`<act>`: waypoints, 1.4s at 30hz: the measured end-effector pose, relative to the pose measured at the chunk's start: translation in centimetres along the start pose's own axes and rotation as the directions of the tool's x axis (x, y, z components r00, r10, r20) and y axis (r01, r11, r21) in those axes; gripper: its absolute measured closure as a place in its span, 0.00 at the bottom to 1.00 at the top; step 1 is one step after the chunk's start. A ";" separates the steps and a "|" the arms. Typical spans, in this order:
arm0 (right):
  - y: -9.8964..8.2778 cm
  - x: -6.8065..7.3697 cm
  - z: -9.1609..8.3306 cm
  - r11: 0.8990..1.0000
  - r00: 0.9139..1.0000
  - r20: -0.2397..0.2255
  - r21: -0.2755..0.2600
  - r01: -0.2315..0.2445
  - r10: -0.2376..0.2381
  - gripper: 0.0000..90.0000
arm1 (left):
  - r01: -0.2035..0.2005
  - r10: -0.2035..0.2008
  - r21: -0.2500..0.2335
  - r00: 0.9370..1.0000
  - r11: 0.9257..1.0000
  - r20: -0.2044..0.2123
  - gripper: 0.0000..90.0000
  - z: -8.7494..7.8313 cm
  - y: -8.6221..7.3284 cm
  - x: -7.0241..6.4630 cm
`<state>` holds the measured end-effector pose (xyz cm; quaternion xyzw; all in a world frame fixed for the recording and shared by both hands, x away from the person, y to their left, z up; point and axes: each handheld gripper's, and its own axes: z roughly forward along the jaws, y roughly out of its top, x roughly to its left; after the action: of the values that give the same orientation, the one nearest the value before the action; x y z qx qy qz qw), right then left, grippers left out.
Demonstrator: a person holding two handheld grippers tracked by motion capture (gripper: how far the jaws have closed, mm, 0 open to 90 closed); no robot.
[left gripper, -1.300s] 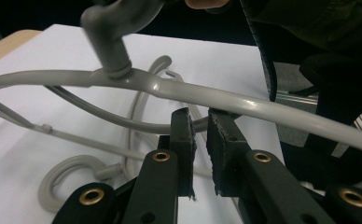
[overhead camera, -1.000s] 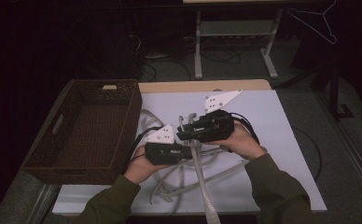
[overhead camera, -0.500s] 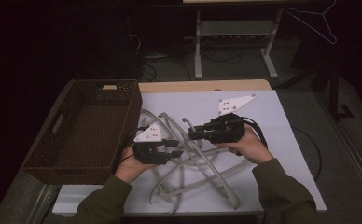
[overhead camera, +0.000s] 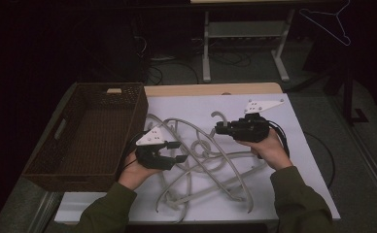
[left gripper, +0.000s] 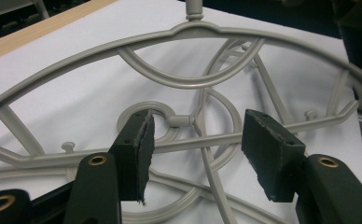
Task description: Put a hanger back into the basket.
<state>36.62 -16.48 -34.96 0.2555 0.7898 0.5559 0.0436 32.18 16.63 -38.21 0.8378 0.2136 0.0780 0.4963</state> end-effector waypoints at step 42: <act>-7.2 4.0 4.3 0.862 0.942 0.320 0.446 -0.243 0.100 0.69 | 0.054 -0.054 0.006 0.998 0.999 -0.046 0.46 -0.2 -0.4 0.6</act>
<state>32.16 -12.82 -42.18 0.4057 0.8616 0.3022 0.0425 32.54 17.24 -38.54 0.8316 0.2476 0.0829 0.4902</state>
